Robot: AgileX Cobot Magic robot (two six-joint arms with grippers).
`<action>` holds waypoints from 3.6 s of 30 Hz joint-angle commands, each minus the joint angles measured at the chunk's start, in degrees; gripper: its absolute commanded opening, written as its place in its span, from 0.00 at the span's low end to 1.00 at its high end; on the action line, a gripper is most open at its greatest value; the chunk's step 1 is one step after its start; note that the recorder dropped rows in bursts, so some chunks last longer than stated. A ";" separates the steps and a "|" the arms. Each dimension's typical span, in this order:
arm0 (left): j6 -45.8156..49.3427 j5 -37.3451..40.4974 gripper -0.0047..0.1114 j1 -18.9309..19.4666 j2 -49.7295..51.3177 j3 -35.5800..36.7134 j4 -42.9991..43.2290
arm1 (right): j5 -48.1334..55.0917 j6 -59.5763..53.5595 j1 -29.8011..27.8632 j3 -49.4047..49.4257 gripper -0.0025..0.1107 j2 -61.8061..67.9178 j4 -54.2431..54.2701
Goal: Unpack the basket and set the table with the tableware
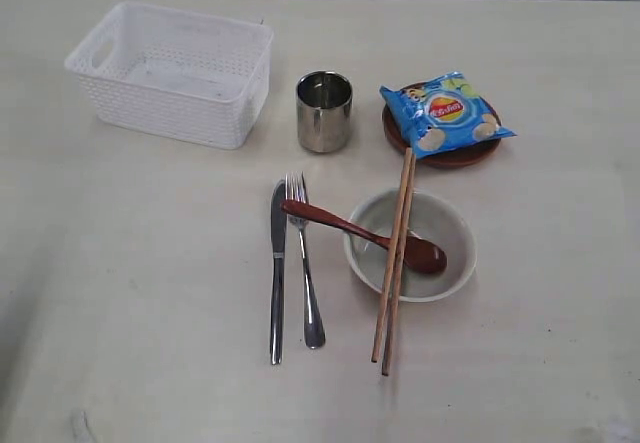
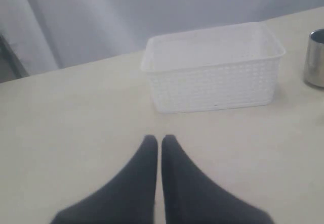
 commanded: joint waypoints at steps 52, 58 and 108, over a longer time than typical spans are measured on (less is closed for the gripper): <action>0.09 -0.40 0.07 0.07 -0.21 0.17 0.01 | 19.87 8.41 -4.21 12.21 0.02 -0.27 -3.22; 0.09 -0.40 0.07 0.07 -0.21 0.17 0.01 | 19.87 8.51 -4.21 12.21 0.02 -0.27 -3.22; 0.09 -0.40 0.07 0.07 -0.21 0.17 0.01 | 19.87 8.40 -4.21 12.21 0.02 -0.27 -3.22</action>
